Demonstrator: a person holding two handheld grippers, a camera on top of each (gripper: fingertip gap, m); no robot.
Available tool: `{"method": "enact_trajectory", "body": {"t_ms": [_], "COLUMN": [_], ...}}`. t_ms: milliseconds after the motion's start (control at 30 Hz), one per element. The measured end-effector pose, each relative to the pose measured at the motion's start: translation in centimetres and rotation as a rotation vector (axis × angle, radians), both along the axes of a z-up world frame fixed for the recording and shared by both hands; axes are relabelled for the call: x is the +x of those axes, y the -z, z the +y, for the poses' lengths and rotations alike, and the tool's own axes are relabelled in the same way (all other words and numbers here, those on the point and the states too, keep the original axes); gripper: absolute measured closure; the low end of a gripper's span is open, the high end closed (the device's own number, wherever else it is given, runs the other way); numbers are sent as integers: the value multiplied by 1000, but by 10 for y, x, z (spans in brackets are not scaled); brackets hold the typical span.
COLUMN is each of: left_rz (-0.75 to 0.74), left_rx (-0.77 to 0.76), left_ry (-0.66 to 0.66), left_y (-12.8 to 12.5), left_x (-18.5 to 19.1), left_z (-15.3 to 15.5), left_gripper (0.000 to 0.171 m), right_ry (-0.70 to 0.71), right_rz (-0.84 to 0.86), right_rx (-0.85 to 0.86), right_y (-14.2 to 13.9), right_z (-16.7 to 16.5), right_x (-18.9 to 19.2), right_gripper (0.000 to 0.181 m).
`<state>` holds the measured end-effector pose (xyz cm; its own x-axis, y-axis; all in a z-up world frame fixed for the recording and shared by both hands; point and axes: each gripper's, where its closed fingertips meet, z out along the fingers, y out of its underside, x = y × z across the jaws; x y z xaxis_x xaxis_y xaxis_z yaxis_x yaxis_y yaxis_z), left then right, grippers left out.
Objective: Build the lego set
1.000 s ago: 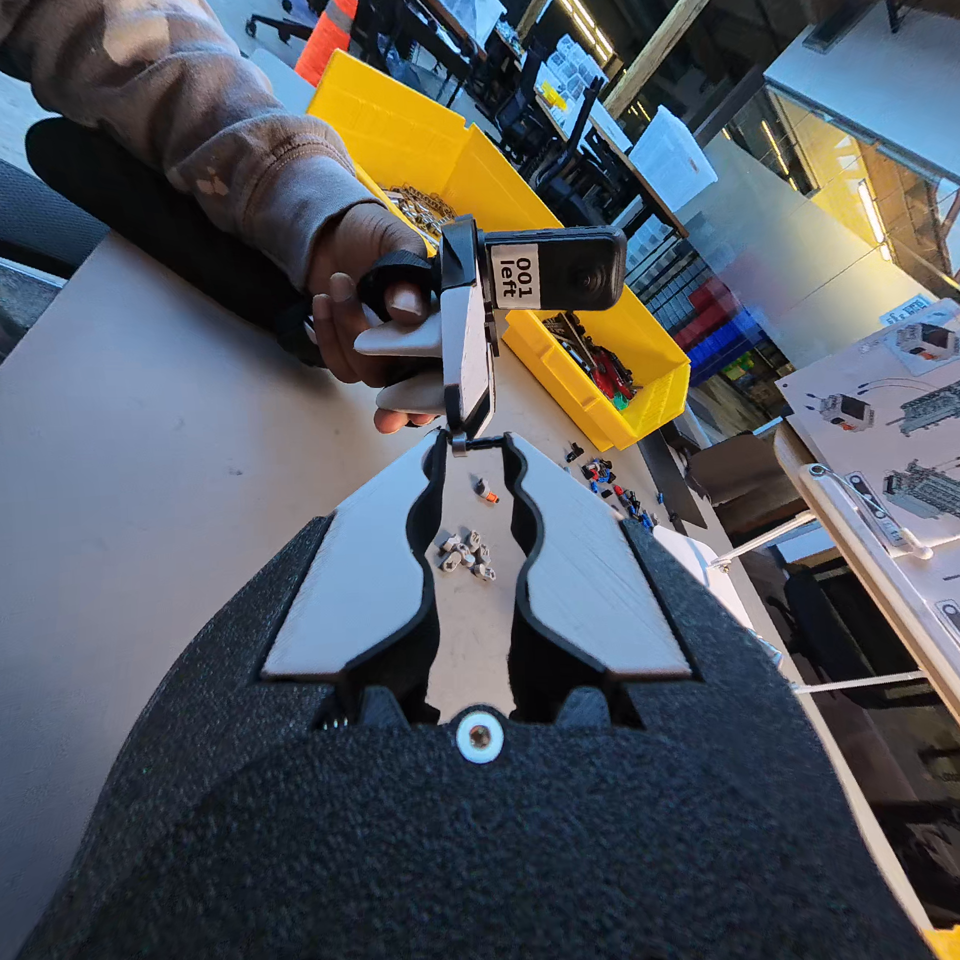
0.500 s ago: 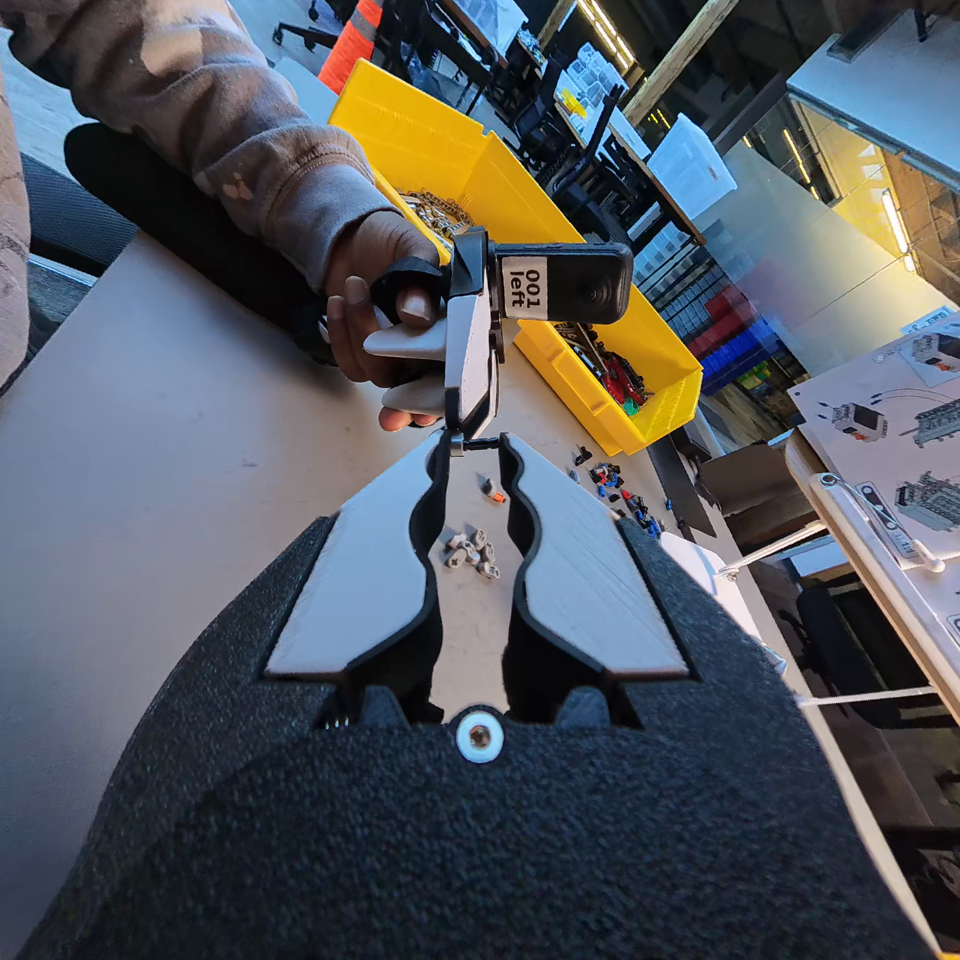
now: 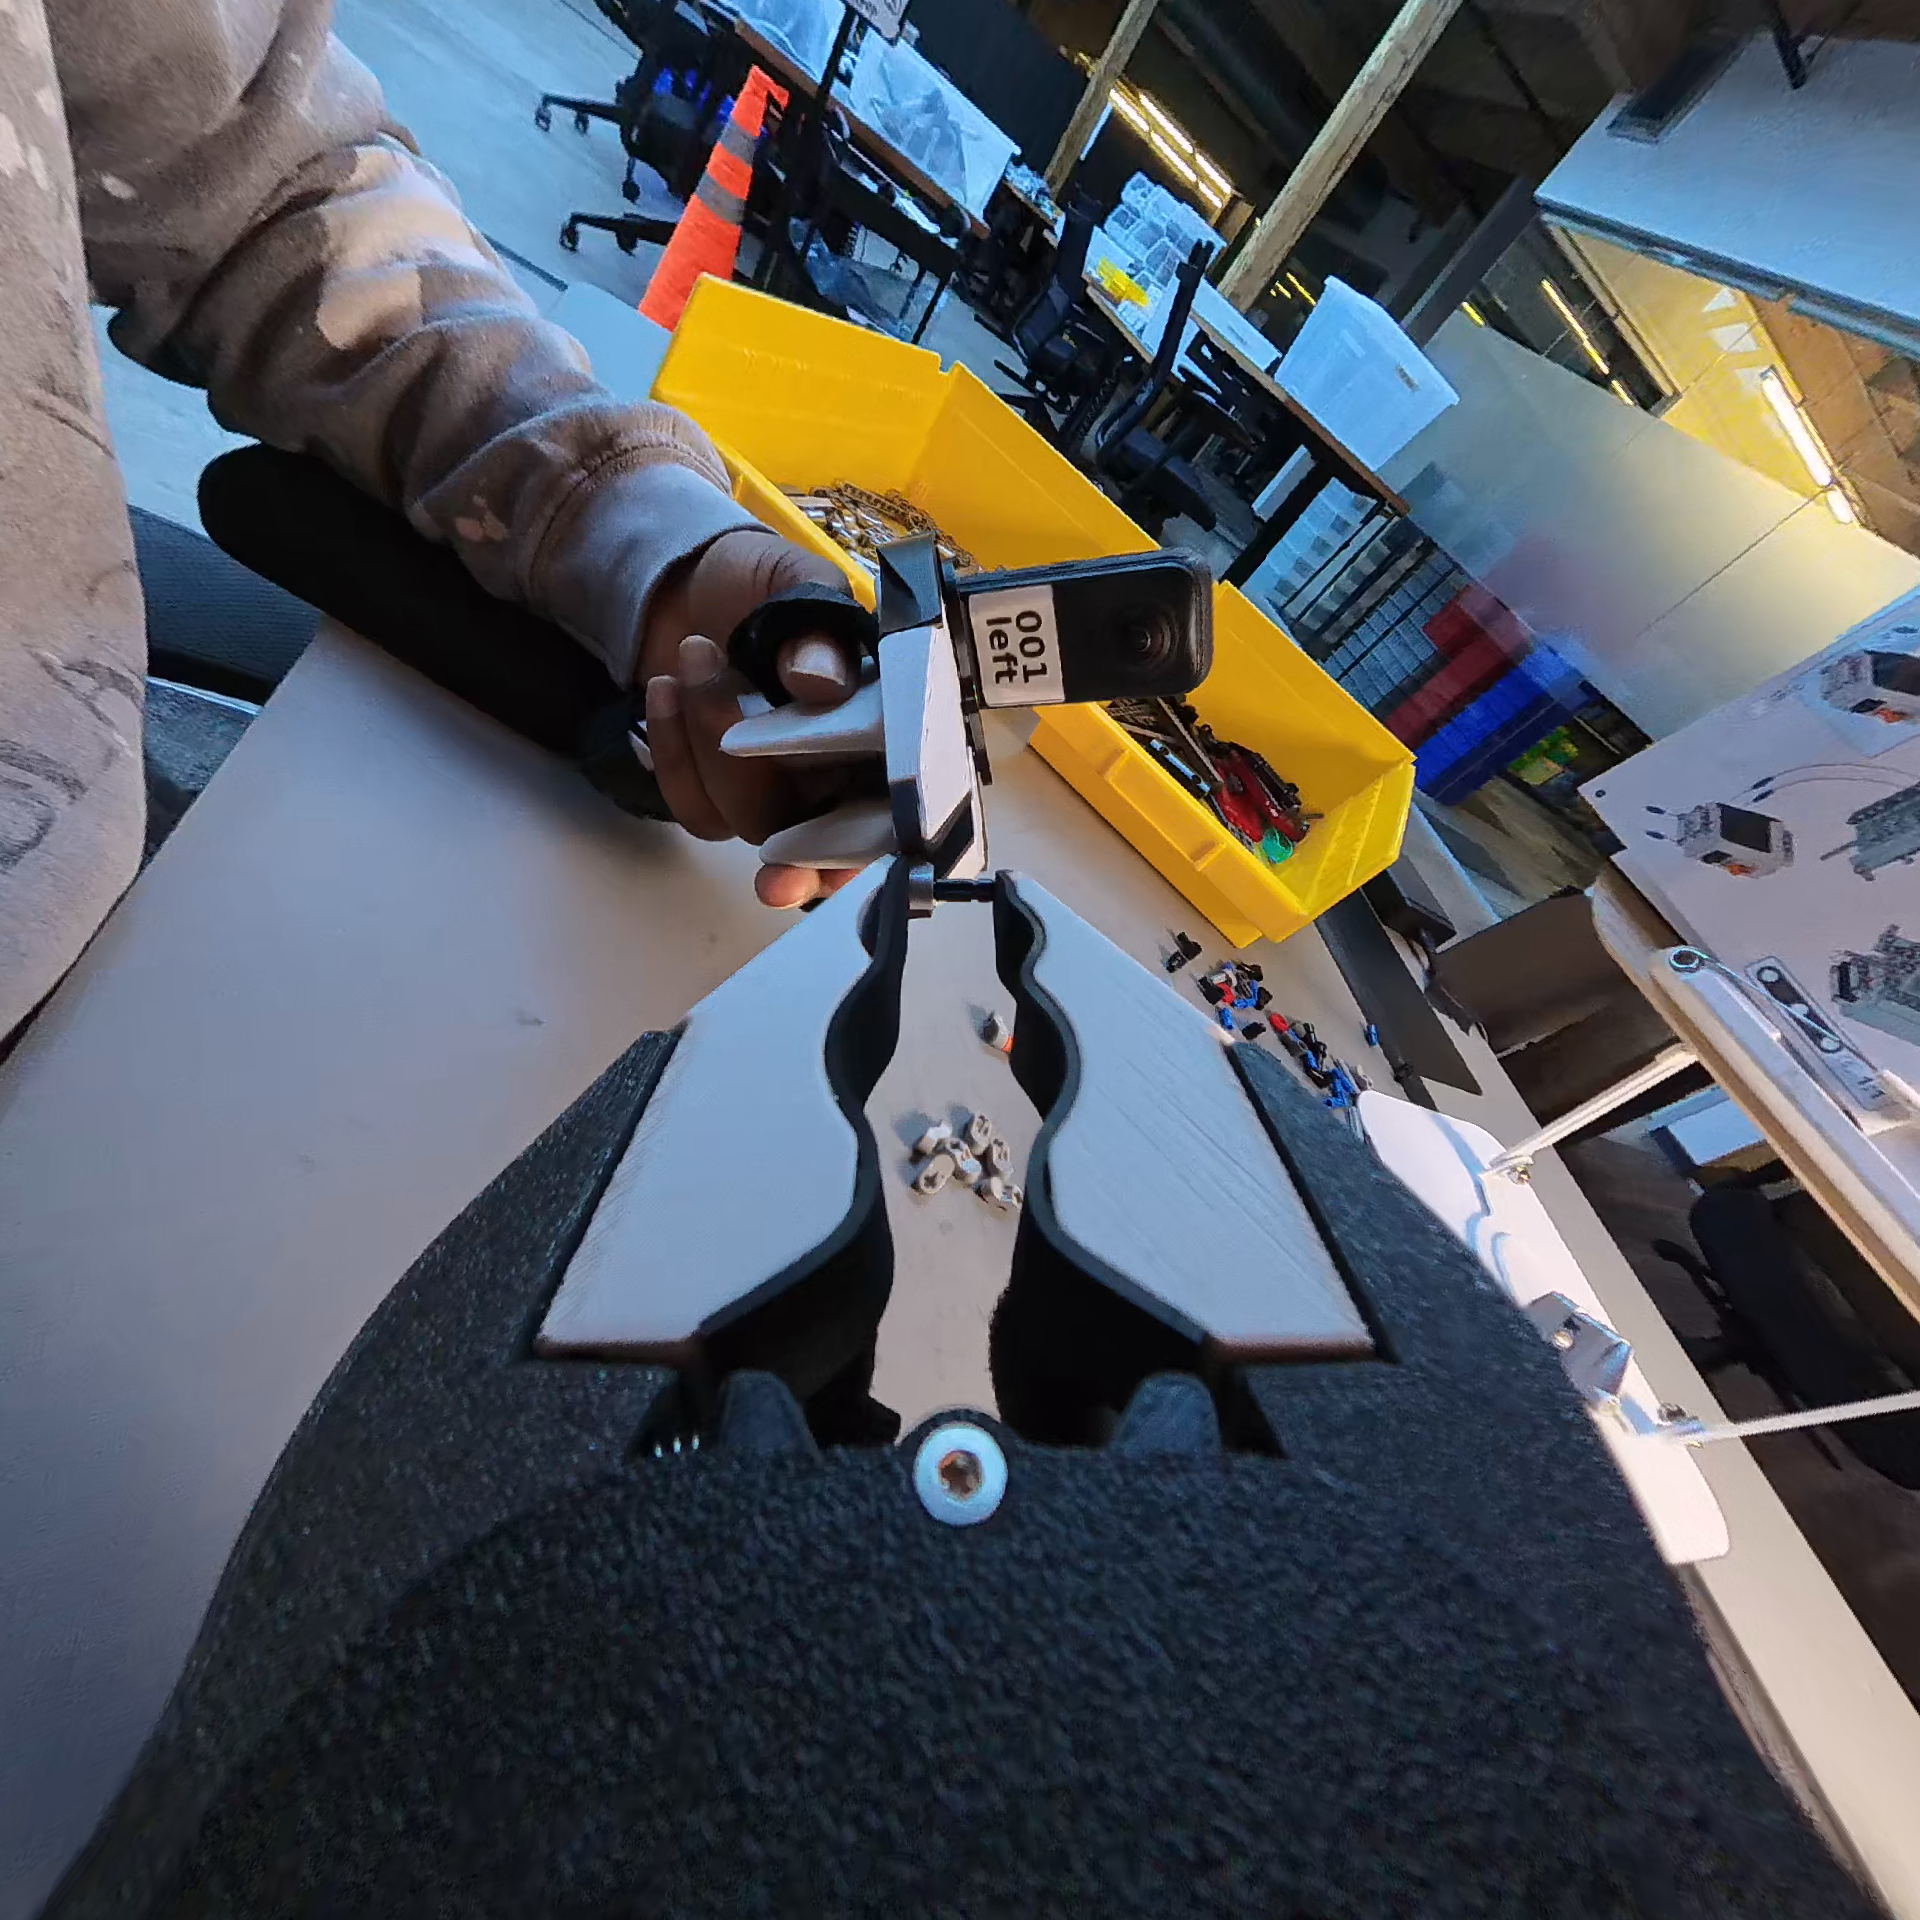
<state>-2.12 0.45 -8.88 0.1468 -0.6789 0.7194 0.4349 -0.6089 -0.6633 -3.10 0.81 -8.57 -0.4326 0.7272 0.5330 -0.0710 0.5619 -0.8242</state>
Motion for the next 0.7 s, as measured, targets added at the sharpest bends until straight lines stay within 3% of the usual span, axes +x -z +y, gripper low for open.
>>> {"method": "enact_trajectory", "body": {"t_ms": [233,467,567,700], "left_rz": [-2,207,446,827], "left_rx": [3,52,108,146], "left_ry": [-8,-81,-166,-242], "left_y": [1,15,34,71], "left_x": [-1,-3,-10,-25], "left_z": [1,6,13,23], "left_gripper": [166,167,167,166], "right_ry": [6,6,25,90], "right_rz": [-15,-29,-142,-384], "right_rx": [-13,61,87,-2], "right_y": [2,17,39,73], "right_z": [3,6,16,48], "right_x": [-2,-4,-6,-1], "right_gripper": [167,165,164,158]}}
